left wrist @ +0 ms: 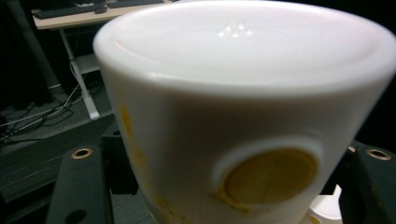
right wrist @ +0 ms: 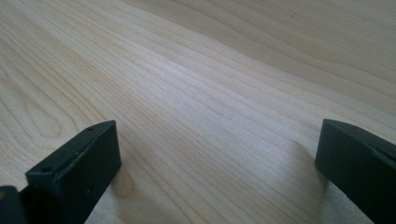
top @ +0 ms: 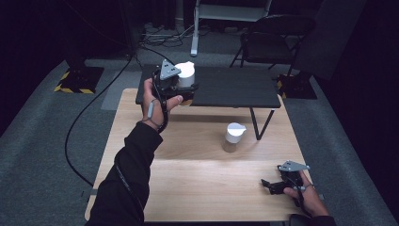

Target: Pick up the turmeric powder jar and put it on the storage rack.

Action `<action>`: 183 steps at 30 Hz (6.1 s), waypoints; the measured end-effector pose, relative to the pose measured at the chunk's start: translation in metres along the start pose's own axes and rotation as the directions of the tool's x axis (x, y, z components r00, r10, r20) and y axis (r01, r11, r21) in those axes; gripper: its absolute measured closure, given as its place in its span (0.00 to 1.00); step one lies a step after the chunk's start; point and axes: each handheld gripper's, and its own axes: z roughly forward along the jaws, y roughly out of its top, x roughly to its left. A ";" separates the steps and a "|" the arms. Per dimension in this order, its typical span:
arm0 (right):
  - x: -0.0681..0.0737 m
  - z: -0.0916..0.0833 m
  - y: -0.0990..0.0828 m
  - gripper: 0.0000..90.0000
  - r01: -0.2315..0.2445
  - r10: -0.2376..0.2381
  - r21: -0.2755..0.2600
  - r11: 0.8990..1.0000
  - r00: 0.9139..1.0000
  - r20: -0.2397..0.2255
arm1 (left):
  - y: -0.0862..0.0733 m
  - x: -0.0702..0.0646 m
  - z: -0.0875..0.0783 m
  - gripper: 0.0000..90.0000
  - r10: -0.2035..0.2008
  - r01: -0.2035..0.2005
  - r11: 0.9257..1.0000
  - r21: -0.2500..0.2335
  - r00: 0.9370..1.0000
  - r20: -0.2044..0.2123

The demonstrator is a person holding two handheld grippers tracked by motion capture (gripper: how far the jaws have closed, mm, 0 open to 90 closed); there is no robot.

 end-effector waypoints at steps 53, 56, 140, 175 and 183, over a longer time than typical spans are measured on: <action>-0.001 0.000 0.000 0.00 0.003 -0.003 -0.001 1.000 1.000 -0.001 | -0.004 0.025 0.041 0.34 -0.065 0.068 0.997 0.045 0.996 -0.060; -0.001 0.000 0.000 0.00 0.004 -0.004 -0.001 1.000 1.000 -0.002 | -0.005 0.025 0.041 0.34 -0.064 0.066 0.997 0.044 0.996 -0.056; 0.000 0.000 0.000 0.00 0.001 -0.001 0.000 1.000 1.000 0.000 | -0.043 -0.018 -0.002 0.01 0.109 -0.120 0.991 -0.066 0.982 -0.155; 0.000 0.001 0.000 0.00 0.002 -0.002 -0.001 1.000 1.000 0.002 | -0.110 -0.060 -0.018 0.01 0.320 -0.318 0.947 0.040 0.944 -0.078; 0.000 0.001 0.000 0.00 0.001 -0.001 0.000 1.000 1.000 0.002 | -0.130 -0.068 -0.019 0.01 0.340 -0.334 0.939 0.079 0.938 -0.069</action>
